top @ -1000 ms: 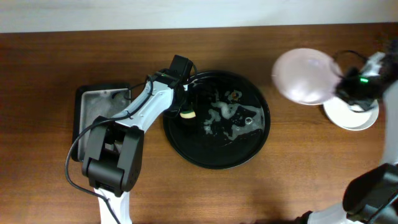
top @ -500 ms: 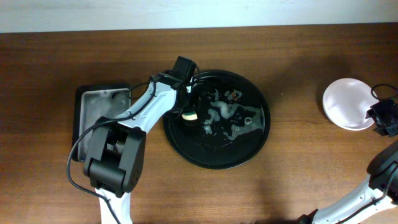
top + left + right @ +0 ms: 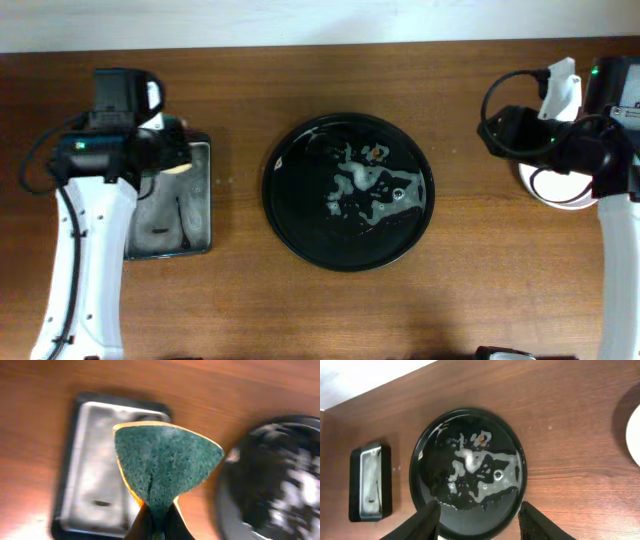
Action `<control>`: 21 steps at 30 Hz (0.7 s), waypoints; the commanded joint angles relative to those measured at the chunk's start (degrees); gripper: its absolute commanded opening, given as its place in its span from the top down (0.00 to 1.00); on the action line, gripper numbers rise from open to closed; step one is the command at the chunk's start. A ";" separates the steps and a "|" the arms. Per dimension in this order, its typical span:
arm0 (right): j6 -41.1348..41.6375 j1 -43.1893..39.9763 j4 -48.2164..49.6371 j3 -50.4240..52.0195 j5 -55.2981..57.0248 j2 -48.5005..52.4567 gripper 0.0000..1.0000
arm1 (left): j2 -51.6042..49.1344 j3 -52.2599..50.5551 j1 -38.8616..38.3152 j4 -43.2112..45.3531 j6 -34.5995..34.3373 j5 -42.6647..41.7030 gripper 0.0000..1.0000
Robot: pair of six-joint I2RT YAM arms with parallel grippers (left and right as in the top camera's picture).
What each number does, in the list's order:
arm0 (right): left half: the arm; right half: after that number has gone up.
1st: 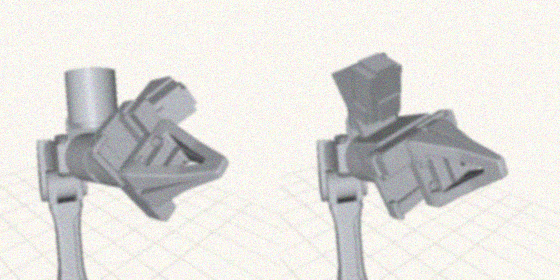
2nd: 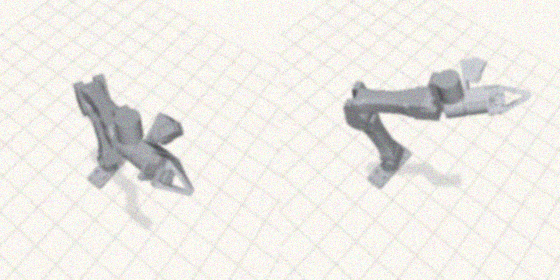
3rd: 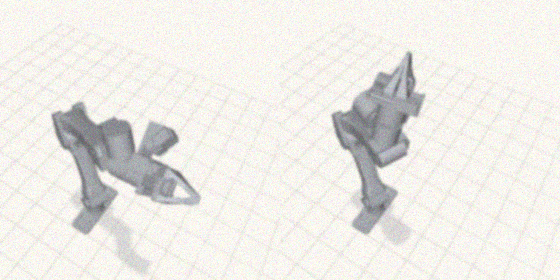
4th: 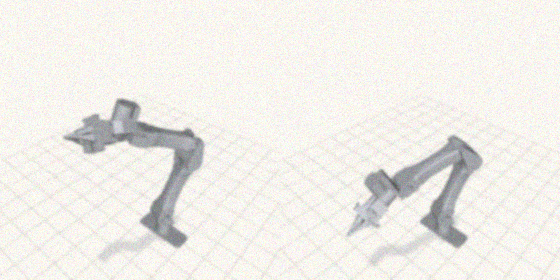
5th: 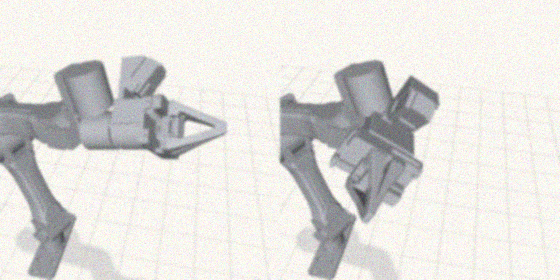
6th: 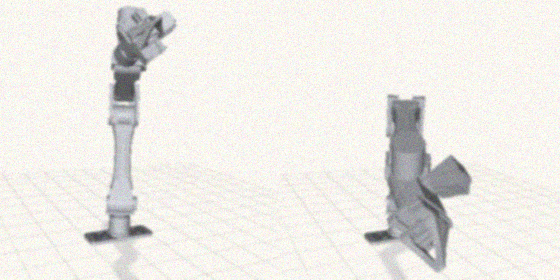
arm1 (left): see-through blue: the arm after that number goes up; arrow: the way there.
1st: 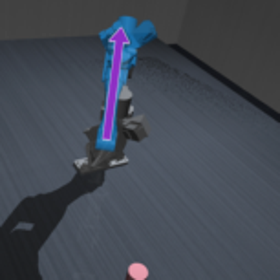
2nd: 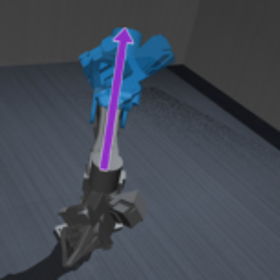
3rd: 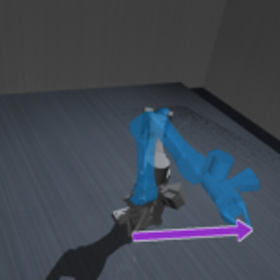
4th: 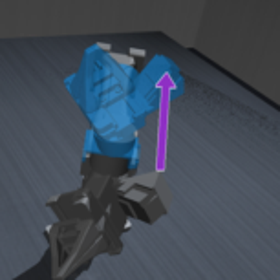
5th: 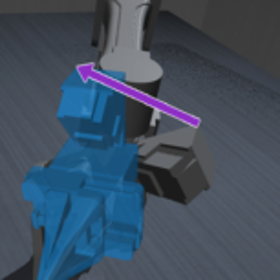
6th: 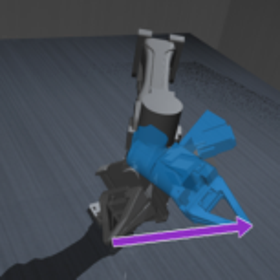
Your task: Clean dirty plates on tray and stack at the side
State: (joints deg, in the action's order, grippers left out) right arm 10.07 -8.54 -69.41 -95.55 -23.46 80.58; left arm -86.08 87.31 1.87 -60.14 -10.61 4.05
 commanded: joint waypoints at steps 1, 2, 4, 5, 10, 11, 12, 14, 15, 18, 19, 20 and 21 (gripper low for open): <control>-0.83 0.76 -0.07 0.11 0.33 -0.09 0.48 | -5.25 -7.52 2.97 3.58 3.21 10.91 0.99; -0.85 0.76 -0.24 0.11 0.33 -0.09 0.48 | -8.17 -10.29 3.54 6.12 3.23 11.61 1.00; -0.85 0.76 -0.57 0.11 0.33 -0.09 0.48 | -14.93 -14.43 3.61 10.25 3.17 11.17 1.00; -0.85 0.76 -1.11 0.11 0.33 -0.09 0.48 | -18.99 -15.19 3.61 11.37 3.21 11.23 1.00; -0.85 0.76 -1.33 0.11 1.20 -0.09 0.48 | -23.85 -15.28 3.85 14.58 3.67 12.74 0.73; -0.85 0.76 -1.33 0.11 1.20 -0.09 0.48 | -23.65 -15.19 4.22 14.08 3.65 12.17 0.49; -0.85 0.76 -1.33 0.11 1.20 -0.09 0.48 | -22.99 -14.53 4.20 12.85 3.63 11.54 0.15; -0.90 0.76 -1.33 0.11 1.20 -0.09 0.48 | -20.28 -12.22 4.20 9.64 3.58 11.15 0.01; -1.33 0.76 -1.33 0.11 0.85 -0.09 0.48 | -16.13 -11.43 4.20 8.85 3.37 9.03 0.01; -10.58 1.09 -1.33 0.11 -9.81 -3.17 0.46 | -2.10 -11.43 4.20 9.33 3.23 -2.69 0.01; -10.78 2.29 -1.33 0.11 -9.99 -4.92 0.46 | 1.95 -11.43 4.20 9.31 3.26 -5.60 0.01; -11.80 6.58 -1.31 0.11 -9.97 -8.07 0.45 | 8.96 -11.43 4.20 9.05 3.21 -11.45 0.01; -12.57 9.77 -1.25 0.11 -9.90 -9.73 0.45 | 12.79 -11.43 4.20 8.63 3.19 -11.80 0.01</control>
State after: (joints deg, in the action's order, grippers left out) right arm -0.08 -2.76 -70.65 -95.33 -31.48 74.50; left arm -81.47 75.13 5.76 -51.00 -7.11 -1.34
